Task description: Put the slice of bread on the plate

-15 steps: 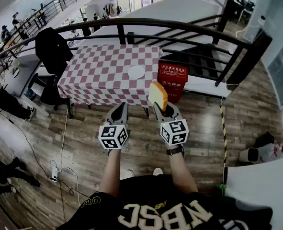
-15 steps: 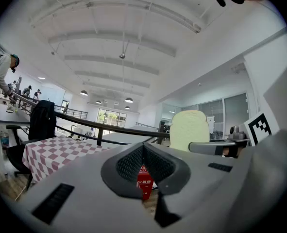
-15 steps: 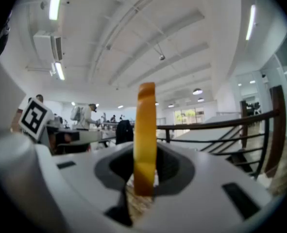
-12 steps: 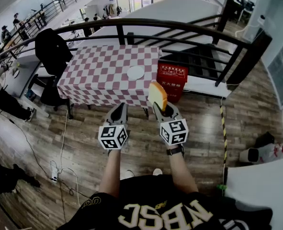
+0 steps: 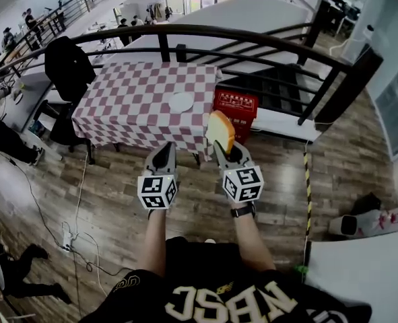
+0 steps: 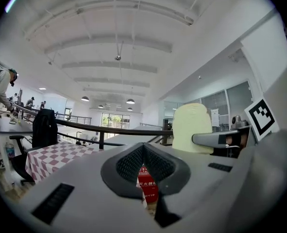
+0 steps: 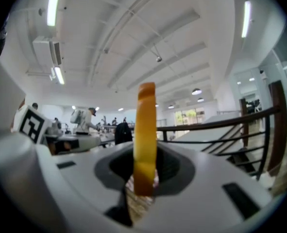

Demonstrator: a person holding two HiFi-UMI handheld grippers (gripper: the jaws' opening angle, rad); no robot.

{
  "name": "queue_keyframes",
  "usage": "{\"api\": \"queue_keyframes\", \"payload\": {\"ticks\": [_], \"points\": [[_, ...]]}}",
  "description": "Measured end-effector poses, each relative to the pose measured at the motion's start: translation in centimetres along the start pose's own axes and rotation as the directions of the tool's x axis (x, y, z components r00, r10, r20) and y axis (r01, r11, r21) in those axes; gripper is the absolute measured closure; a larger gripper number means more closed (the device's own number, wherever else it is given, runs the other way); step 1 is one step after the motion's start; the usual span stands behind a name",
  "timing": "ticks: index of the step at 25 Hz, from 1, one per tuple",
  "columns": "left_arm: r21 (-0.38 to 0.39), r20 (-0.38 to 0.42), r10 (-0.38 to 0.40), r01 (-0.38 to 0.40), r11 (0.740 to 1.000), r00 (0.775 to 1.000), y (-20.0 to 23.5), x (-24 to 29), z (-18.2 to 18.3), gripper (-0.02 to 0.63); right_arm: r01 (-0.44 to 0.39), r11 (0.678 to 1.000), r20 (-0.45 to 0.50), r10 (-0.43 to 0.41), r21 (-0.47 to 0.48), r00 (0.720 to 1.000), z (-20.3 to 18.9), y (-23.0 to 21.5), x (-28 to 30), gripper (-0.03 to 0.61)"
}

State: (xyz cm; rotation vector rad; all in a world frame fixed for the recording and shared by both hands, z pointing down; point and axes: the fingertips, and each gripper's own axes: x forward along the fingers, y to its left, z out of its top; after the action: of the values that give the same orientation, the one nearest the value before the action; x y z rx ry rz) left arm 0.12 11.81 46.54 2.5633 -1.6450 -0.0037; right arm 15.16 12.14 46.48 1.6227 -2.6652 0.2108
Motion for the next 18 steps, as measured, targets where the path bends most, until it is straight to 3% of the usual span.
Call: {"api": "queue_keyframes", "payload": {"ticks": [6,12,16,18], "points": [[0.014,-0.027,0.013,-0.013,1.000,1.000,-0.4,1.5,-1.3,0.594,-0.005,0.999,0.003,0.005,0.045,1.000,-0.6,-2.1,1.2,0.480],[-0.055,-0.042,-0.014,0.011,0.998,0.999,9.3,7.7,-2.6,0.594,0.024,0.997,-0.069,-0.019,0.074,0.997,-3.6,0.3,12.0,0.480],[-0.055,-0.007,-0.078,0.078,0.995,0.997,5.9,14.1,-1.4,0.594,0.074,0.990,-0.090,-0.064,0.121,0.994,-3.2,-5.4,13.9,0.480],[-0.032,0.006,-0.100,0.100,0.994,0.995,6.9,17.3,-0.1,0.594,0.081,0.988,-0.071,-0.072,0.132,0.995,-1.8,-6.6,16.6,0.480]]}}
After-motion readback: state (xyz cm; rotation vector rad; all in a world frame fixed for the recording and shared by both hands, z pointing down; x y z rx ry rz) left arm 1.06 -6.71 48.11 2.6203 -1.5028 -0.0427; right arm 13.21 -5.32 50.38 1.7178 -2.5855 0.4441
